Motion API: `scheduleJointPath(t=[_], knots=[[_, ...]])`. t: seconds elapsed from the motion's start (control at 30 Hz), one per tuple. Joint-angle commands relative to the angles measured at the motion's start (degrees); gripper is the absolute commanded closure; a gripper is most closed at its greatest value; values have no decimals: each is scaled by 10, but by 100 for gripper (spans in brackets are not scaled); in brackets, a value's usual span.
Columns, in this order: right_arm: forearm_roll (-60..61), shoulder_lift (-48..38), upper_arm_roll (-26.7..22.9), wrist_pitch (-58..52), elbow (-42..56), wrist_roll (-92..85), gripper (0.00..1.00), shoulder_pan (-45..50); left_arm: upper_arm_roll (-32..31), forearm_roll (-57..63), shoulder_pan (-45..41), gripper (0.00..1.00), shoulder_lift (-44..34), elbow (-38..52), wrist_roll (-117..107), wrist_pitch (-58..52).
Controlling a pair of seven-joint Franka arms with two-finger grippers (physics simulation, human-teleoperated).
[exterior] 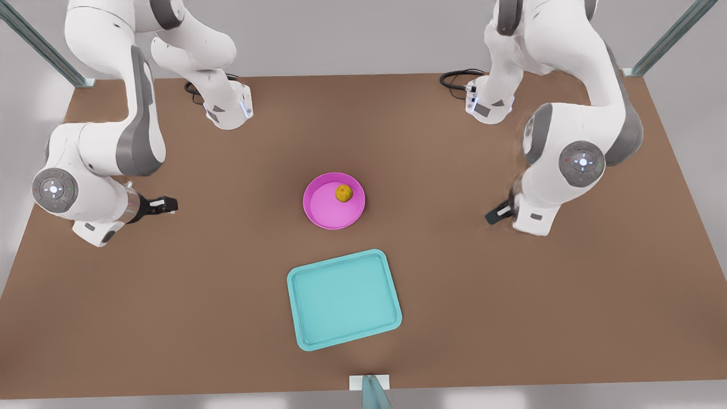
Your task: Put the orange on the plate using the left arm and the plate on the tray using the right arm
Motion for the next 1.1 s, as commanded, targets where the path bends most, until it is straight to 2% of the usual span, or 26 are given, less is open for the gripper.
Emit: scheduleJointPath(t=[0.0, 0.03, 0.07, 0.13, 0.23, 0.63, 0.93, 1.07], knots=[[89, 13, 0, 102, -35, 52, 0, 1, -257, 128, 215, 0, -66, -29, 272, -126], [122, 23, 0, 147, -54, 69, 0, 1, -297, 137, 249, 0, -132, -113, 274, -21], [154, 44, 0, 169, -58, 70, 0, 0, -299, 129, 271, 0, -192, -187, 277, 63], [211, 51, 0, 230, -116, 66, 0, 0, -293, 131, 273, 0, -186, -149, 275, 50], [268, 68, 3, 315, -167, 69, 0, 41, -284, 136, 274, 0, -168, -145, 275, 24], [274, 154, 4, 330, -167, 62, 0, 136, -250, 129, 272, 0, -177, -146, 312, 6], [274, 151, 4, 327, -188, -19, 0, 209, -250, 129, 272, 0, -174, -146, 311, 7], [274, 151, 4, 324, -199, -21, 0, 208, -250, 129, 272, 0, -174, -146, 311, 8]])
